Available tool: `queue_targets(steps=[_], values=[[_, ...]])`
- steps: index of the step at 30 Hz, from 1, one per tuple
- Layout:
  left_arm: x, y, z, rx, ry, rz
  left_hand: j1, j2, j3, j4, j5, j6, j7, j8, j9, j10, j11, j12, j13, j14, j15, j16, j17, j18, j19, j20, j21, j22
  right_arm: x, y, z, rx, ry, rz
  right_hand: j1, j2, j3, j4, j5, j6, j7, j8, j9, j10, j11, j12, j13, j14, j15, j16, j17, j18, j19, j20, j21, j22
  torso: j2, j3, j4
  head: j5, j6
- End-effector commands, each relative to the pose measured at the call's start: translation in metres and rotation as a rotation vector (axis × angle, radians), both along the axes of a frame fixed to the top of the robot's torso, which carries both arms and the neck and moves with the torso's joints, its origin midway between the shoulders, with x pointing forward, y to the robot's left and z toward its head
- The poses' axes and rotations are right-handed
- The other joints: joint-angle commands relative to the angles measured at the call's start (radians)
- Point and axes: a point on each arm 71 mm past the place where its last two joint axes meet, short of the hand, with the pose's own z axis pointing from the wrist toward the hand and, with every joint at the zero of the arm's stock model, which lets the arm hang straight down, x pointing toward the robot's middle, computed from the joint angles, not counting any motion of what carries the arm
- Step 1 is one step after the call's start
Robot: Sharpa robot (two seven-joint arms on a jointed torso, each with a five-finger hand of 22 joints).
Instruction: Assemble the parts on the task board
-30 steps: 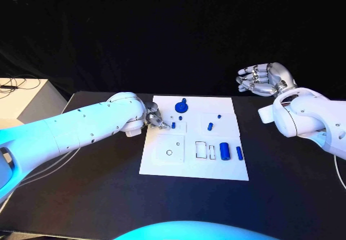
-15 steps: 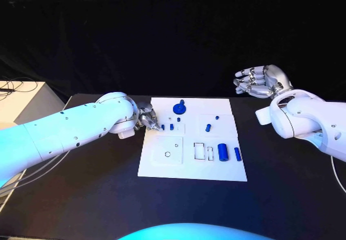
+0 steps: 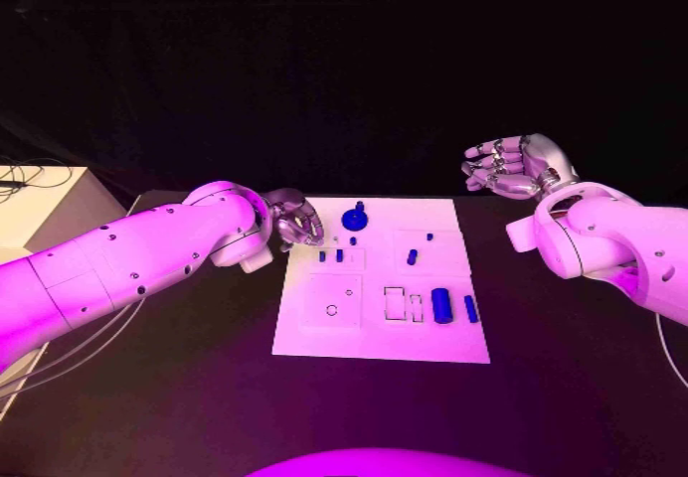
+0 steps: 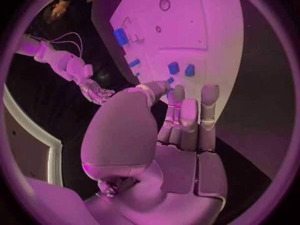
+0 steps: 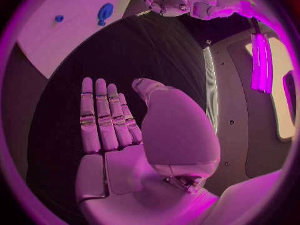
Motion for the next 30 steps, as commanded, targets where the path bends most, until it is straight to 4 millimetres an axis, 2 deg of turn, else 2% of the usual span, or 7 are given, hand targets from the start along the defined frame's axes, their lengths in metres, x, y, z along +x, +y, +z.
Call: queue_targets(steps=[1,4,9,17,20,27,30], values=[[0.006,-0.013,0.015,-0.117,-0.218,-0.039,0.015,-0.003,0.021,-0.017,-0.005,0.000,0.006,-0.017,-0.030,-0.013,0.003,-0.029,-0.032,-0.046,0.005,-0.044,-0.058,0.014,-0.050,0.004,-0.054,-0.059,0.000,0.002,0.000,-0.001,0.001,0.019,0.001,-0.004,0.005,0.000,0.006,-0.006,0.028,-0.005,-0.001,-0.002,0.007,-0.004,-0.001,0.002,0.005,-0.006,-0.001,0.013,0.000,0.003,0.000,-0.002,0.000,0.0009,0.0000,0.001,0.003],[0.009,-0.023,0.017,-0.113,-0.300,-0.081,0.009,-0.011,0.024,-0.026,-0.009,0.006,0.010,-0.039,-0.066,-0.041,0.011,-0.067,-0.069,-0.095,0.010,-0.089,-0.121,0.021,-0.087,0.009,-0.094,-0.101,0.000,0.003,0.000,0.000,0.001,0.021,0.001,-0.004,0.005,0.000,0.006,-0.006,0.028,-0.005,-0.001,-0.002,0.007,-0.004,-0.001,0.002,0.005,-0.006,-0.001,0.013,0.000,0.003,0.000,-0.002,0.000,0.0006,0.0003,0.000,0.004],[0.012,-0.036,0.011,-0.053,-0.394,-0.152,-0.018,-0.039,0.002,-0.019,-0.017,0.008,0.011,-0.073,-0.109,-0.056,0.016,-0.114,-0.114,-0.115,0.015,-0.104,-0.155,0.021,-0.092,0.015,-0.111,-0.109,0.000,0.004,0.000,0.001,0.001,0.024,0.001,-0.004,0.006,-0.001,0.008,-0.006,0.028,-0.005,-0.001,-0.002,0.007,-0.004,-0.002,0.002,0.005,-0.006,-0.002,0.013,0.000,0.003,0.000,-0.003,0.001,0.0013,-0.0032,0.000,0.009],[0.020,-0.050,-0.008,0.083,-0.458,-0.232,-0.012,-0.052,-0.021,-0.024,-0.020,0.025,0.004,-0.106,-0.156,-0.061,0.020,-0.171,-0.171,-0.110,0.018,-0.091,-0.171,0.021,-0.080,0.017,-0.120,-0.115,0.000,0.005,0.000,0.001,0.002,0.027,0.001,-0.004,0.006,-0.001,0.008,-0.006,0.028,-0.005,-0.001,-0.002,0.007,-0.004,-0.002,0.002,0.005,-0.006,-0.002,0.013,0.000,0.003,0.000,-0.003,0.002,0.0018,-0.0038,-0.005,0.014],[0.024,-0.054,-0.016,0.126,-0.446,-0.244,-0.024,-0.064,-0.050,-0.017,-0.021,0.015,0.009,-0.125,-0.177,-0.095,0.032,-0.208,-0.201,-0.143,0.028,-0.117,-0.225,0.020,-0.081,0.024,-0.129,-0.118,0.000,0.005,0.000,0.002,0.001,0.028,0.001,-0.004,0.006,-0.001,0.008,-0.006,0.028,-0.005,-0.001,-0.002,0.007,-0.004,-0.002,0.002,0.005,-0.006,-0.002,0.013,0.000,0.003,0.000,-0.003,0.003,0.0019,-0.0041,-0.007,0.014],[0.027,-0.062,-0.028,0.203,-0.412,-0.269,-0.012,-0.058,-0.100,-0.014,-0.019,0.021,0.005,-0.132,-0.196,-0.126,0.038,-0.243,-0.238,-0.146,0.033,-0.109,-0.262,0.017,-0.058,0.032,-0.114,-0.097,0.000,0.006,0.000,0.002,0.000,0.030,0.001,-0.004,0.006,-0.001,0.008,-0.006,0.028,-0.005,-0.001,-0.002,0.007,-0.004,-0.002,0.002,0.005,-0.006,-0.002,0.013,0.000,0.003,0.000,-0.003,0.002,0.0010,-0.0012,-0.011,0.013],[0.029,-0.065,-0.032,0.228,-0.402,-0.275,-0.004,-0.055,-0.108,-0.014,-0.018,0.025,0.002,-0.134,-0.201,-0.130,0.038,-0.251,-0.247,-0.140,0.032,-0.099,-0.262,0.013,-0.043,0.032,-0.098,-0.077,0.000,0.008,0.000,0.003,0.000,0.032,0.001,-0.004,0.006,-0.001,0.008,-0.006,0.028,-0.005,-0.001,-0.002,0.007,-0.004,-0.002,0.002,0.005,-0.006,-0.002,0.013,0.000,0.003,0.000,-0.003,0.003,0.0010,-0.0026,-0.010,0.014]])
